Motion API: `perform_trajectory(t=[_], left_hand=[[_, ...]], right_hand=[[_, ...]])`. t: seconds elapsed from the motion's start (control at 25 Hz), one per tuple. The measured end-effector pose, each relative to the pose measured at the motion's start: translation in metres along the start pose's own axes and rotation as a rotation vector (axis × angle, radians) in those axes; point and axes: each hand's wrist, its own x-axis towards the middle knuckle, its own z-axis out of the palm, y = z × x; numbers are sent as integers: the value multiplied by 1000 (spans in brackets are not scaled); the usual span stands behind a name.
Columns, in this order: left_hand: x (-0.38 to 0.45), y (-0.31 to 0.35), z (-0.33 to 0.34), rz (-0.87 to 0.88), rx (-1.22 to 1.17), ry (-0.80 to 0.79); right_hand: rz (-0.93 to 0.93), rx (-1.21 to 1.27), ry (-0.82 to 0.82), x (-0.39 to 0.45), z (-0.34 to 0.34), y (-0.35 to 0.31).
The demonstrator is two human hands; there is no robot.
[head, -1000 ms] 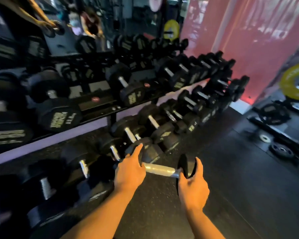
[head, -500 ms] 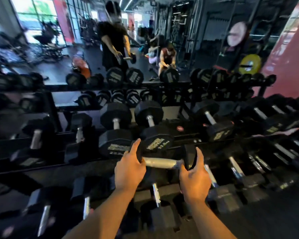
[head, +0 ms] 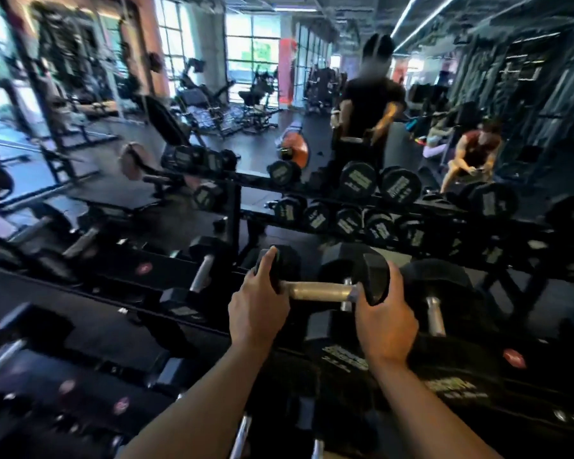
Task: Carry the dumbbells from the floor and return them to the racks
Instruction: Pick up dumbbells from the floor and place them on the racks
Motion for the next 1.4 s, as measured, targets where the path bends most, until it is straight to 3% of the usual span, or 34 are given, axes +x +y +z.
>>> perform_trajectory(t=[0.2, 0.44, 0.76, 0.96, 1.4], left_hand=[[62, -54, -34, -167, -8, 229], [132, -139, -90, -333, 23, 410], [209, -250, -121, -433, -18, 568], [234, -297, -120, -584, -85, 602], [255, -324, -61, -912, -265, 652]], right_hand=[[-180, 137, -167, 35, 93, -76], [-452, 203, -216, 33, 214, -178], [-585, 282, -371, 16, 350, -273], [-718, 191, -432, 10, 410, -303], [-960, 138, -773, 31, 509, -303]])
